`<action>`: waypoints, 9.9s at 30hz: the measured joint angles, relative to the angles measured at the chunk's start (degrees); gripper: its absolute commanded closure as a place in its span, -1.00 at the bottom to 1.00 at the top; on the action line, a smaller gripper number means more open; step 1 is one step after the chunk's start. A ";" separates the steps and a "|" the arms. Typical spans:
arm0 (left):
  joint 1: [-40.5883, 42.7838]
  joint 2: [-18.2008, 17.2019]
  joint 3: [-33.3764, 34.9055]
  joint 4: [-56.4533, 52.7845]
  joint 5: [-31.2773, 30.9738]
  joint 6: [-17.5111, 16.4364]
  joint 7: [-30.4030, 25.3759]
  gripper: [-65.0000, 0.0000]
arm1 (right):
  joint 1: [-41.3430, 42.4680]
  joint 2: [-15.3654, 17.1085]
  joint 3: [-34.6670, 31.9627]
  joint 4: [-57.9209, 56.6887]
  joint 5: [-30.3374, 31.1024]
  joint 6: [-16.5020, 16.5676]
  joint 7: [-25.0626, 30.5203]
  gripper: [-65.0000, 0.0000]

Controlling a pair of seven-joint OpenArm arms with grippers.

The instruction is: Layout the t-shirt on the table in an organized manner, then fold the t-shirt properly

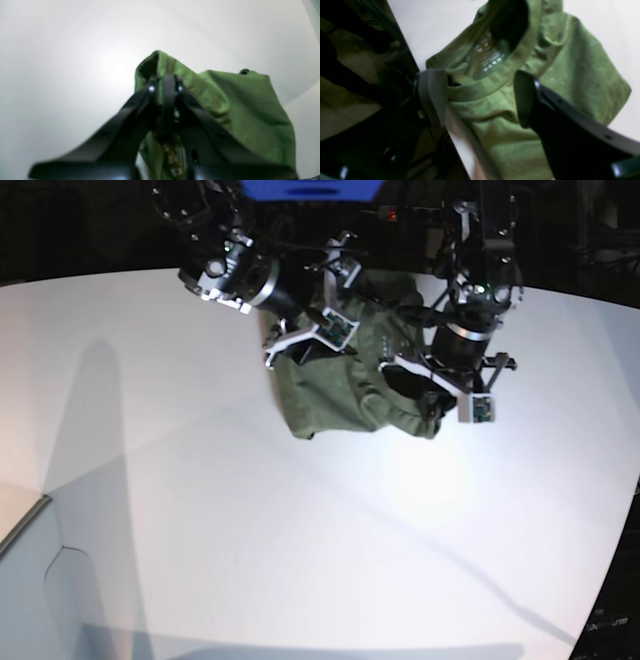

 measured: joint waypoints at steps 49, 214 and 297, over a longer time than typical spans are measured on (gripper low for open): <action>18.97 -2.12 -3.61 3.72 -17.90 0.07 -0.33 -0.11 | 3.28 -3.48 18.21 3.15 0.15 0.02 -0.07 -0.29; -65.26 4.63 80.02 -58.42 -4.20 -12.46 10.03 -0.01 | 2.99 -7.28 56.33 0.00 0.20 0.04 0.39 -0.28; 2.29 -9.66 -14.64 -64.02 -4.00 -12.17 -7.72 1.00 | -13.05 -5.22 49.59 -43.01 0.66 0.15 23.34 1.00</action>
